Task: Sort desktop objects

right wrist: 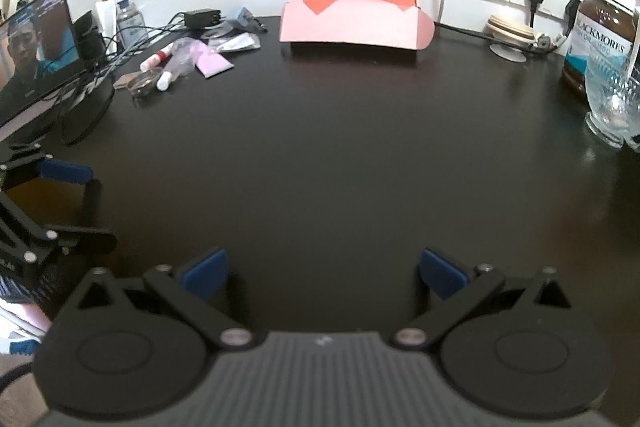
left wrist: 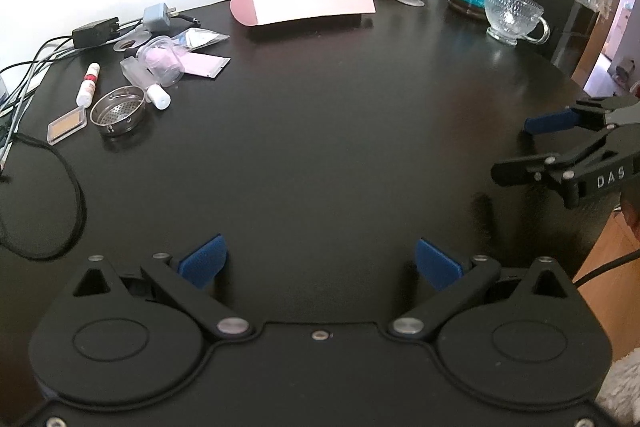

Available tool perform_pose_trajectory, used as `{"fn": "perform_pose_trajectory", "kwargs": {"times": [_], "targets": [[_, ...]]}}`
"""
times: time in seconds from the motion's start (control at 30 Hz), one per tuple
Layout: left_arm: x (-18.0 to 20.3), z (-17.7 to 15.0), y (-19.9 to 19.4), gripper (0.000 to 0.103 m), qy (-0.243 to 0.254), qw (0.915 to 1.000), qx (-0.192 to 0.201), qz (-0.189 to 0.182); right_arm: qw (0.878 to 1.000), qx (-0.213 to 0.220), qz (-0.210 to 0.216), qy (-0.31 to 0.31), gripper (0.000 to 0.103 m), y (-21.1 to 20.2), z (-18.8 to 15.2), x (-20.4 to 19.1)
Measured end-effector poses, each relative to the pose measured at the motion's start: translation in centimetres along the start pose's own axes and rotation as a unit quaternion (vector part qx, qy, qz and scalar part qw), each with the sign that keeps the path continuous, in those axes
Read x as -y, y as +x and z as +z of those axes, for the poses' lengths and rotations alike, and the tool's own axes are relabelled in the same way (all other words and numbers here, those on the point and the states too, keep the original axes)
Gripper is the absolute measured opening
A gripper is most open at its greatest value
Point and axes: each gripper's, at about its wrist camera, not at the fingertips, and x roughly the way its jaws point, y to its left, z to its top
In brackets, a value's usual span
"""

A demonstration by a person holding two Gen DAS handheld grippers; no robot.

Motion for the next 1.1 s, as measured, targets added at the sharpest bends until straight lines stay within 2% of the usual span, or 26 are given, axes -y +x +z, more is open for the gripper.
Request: {"fn": "perform_pose_trajectory", "kwargs": {"times": [0.27,0.43,0.63,1.1], "targets": [[-0.2,1.0,0.7,0.103,-0.012,0.9999,-0.008,0.005,1.0,0.006,0.008,0.011,0.102,0.8,1.0,1.0],[-1.2,2.0,1.1,0.103,-0.042,0.999,-0.012,-0.002,1.0,-0.004,0.013,0.002,0.102,1.3,1.7,1.4],[-2.1,3.2,1.9,0.103,-0.057,0.9982,-0.018,0.006,1.0,-0.016,0.024,-0.005,0.102,2.3,3.2,1.8],[-2.6,5.6,3.5,0.103,-0.072,0.9966,-0.025,0.033,0.998,0.01,0.033,-0.045,0.102,4.6,8.2,3.0]]}}
